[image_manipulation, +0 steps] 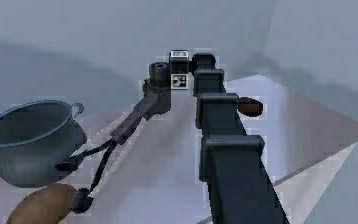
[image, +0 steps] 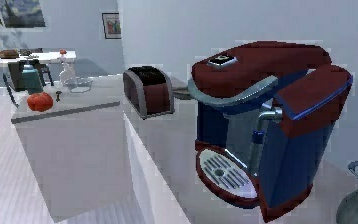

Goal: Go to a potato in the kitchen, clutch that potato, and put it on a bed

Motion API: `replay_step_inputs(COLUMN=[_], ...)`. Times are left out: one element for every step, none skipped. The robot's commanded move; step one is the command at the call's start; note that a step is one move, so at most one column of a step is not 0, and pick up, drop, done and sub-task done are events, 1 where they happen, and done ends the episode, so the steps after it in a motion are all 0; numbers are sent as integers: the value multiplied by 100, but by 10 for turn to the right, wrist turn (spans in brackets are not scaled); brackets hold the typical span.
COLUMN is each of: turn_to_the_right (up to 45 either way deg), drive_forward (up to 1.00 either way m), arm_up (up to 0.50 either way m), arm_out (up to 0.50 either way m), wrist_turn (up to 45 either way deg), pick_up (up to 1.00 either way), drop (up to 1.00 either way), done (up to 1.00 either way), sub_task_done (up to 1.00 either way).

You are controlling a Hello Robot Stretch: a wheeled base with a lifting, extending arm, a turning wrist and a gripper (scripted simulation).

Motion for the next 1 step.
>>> replay_step_inputs(turn_to_the_right=[0], drive_forward=[0], arm_up=[0], arm_out=[-26], wrist_turn=[0], pick_up=[0], drop=[0], done=[0], sub_task_done=[0])
